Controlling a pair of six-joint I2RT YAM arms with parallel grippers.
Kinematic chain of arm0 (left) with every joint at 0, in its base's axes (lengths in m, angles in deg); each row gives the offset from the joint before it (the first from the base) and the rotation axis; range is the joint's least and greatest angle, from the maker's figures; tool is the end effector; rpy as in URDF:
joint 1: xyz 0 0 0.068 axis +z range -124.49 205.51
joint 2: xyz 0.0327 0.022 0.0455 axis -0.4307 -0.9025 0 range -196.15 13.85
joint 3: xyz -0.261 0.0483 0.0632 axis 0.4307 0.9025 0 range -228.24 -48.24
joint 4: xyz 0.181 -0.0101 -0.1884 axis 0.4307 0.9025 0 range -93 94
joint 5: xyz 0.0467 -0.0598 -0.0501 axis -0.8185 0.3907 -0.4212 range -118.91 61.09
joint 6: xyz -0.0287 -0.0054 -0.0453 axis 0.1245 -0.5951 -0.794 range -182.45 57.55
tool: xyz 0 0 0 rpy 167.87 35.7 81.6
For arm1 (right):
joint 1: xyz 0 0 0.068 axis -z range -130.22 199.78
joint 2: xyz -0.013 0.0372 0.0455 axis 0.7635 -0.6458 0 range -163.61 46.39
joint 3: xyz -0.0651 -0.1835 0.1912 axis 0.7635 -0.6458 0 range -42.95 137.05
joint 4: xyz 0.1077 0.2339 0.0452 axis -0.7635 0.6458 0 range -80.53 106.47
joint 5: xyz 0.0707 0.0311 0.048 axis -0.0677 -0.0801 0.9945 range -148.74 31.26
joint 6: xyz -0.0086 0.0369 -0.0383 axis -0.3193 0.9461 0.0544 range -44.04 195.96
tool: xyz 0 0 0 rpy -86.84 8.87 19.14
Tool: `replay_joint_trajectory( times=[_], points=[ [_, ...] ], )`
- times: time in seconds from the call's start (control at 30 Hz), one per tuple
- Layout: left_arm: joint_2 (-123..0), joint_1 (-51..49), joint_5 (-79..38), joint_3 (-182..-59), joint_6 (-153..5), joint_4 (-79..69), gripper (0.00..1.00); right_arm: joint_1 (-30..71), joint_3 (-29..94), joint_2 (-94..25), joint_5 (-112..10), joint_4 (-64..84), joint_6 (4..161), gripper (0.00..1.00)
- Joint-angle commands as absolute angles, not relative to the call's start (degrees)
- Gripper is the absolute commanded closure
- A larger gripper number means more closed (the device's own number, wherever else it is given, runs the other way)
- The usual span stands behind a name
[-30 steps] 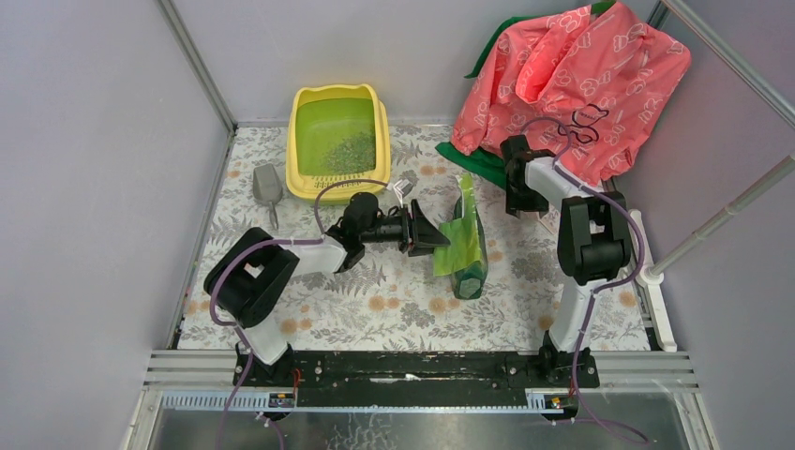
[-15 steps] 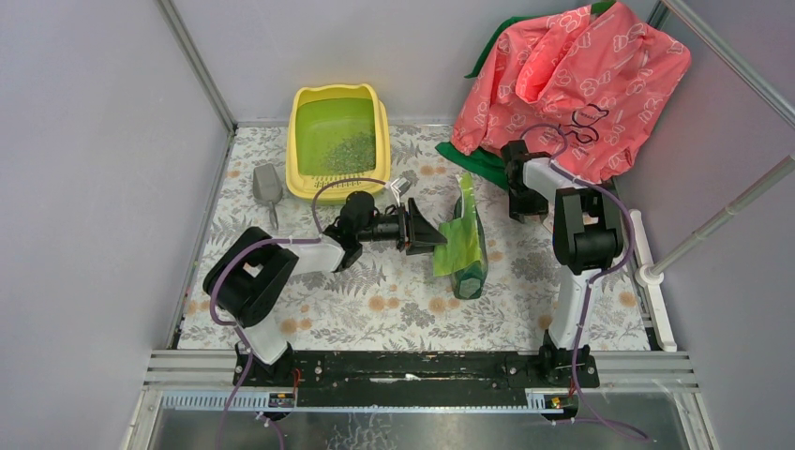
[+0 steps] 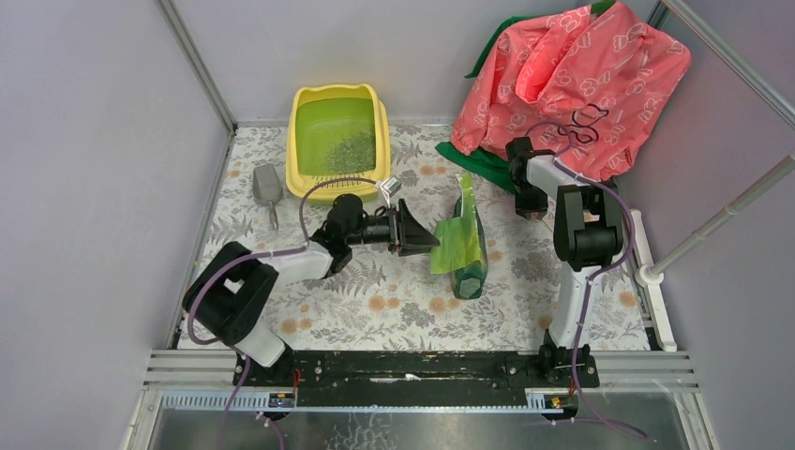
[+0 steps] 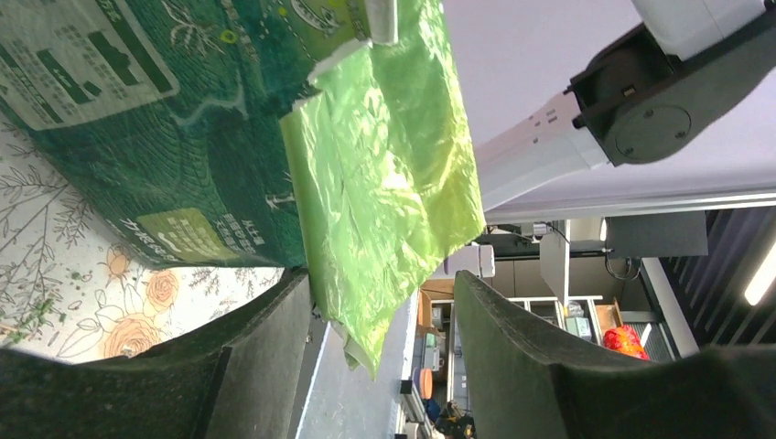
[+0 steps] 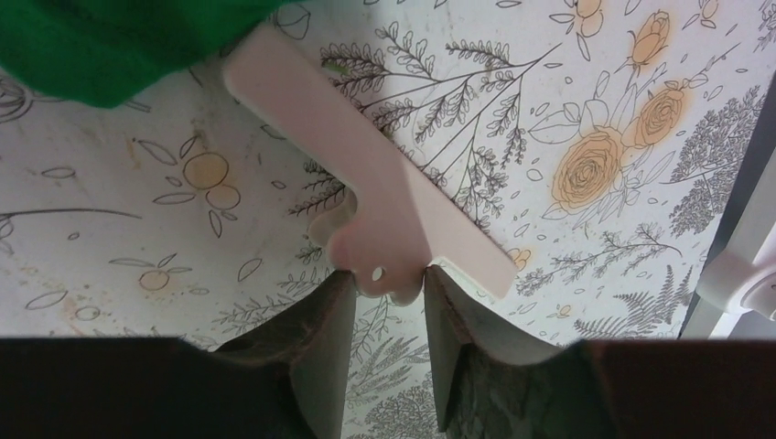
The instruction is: Fill the litter box with clean litter
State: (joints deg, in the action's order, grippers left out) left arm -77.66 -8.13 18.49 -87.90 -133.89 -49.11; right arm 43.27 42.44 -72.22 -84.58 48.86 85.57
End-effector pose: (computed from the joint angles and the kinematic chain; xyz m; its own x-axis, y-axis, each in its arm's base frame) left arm 0.2545 -0.2008 0.2121 -0.9600 -0.1319 -0.2469 0.2345 0.1029 -0.9667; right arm 0.4150 0.0318 0.1601 -0.9303 0.0451 -0.3639 0.1853 0.9142 -0.3604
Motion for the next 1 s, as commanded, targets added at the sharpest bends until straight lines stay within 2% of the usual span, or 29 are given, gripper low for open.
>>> replay_joint_trajectory(
  times=[0.0, 0.17, 0.27, 0.3, 0.47, 0.5, 0.57, 0.6, 0.73, 0.83, 0.97],
  points=[
    [-73.36, -7.72, 18.27, -86.08, -131.18, -47.33, 0.35, 43.8, 45.5, -73.42, -83.45, 48.43, 85.45, 0.65],
    [-68.37, -7.72, 17.08, -84.02, -129.59, -43.4, 0.35, 43.8, 46.66, -73.42, -83.08, 49.23, 85.61, 0.77],
    [-64.29, -7.78, 15.51, -83.49, -127.03, -38.05, 0.34, 43.8, 45.52, -71.39, -82.76, 48.82, 86.11, 0.9],
    [-62.93, -7.8, 14.87, -83.33, -126.1, -35.84, 0.34, 43.8, 45.09, -70.45, -82.19, 48.68, 86.31, 0.98],
    [-57.2, -7.74, 12.34, -83.5, -123.34, -27.79, 0.34, 43.67, 41.62, -65.17, -79.65, 47.93, 87.32, 1.0],
    [-56.43, -7.79, 12.0, -83.53, -123.21, -26.86, 0.34, 43.71, 40.82, -64.43, -79.32, 47.84, 87.61, 0.95],
    [-55.28, -7.84, 11.49, -83.81, -122.74, -25.1, 0.34, 43.72, 40.16, -63.47, -78.71, 48.15, 88.28, 0.46],
    [-54.85, -7.87, 11.19, -84.0, -122.37, -23.8, 0.34, 43.79, 39.78, -63.14, -77.82, 48.05, 88.61, 0.36],
    [-54.23, -7.76, 10.43, -85.69, -120.31, -20.3, 0.33, 44.09, 38.22, -61.63, -77.16, 46.43, 91.14, 0.3],
    [-55.02, -7.8, 10.24, -87.28, -119.01, -19.44, 0.33, 44.45, 38.85, -62.51, -78.18, 47.19, 93.96, 0.22],
    [-56.69, -7.78, 11.36, -87.36, -119.44, -22.34, 0.32, 44.95, 43.22, -68.33, -80.94, 52.41, 99.01, 0.24]
  ],
)
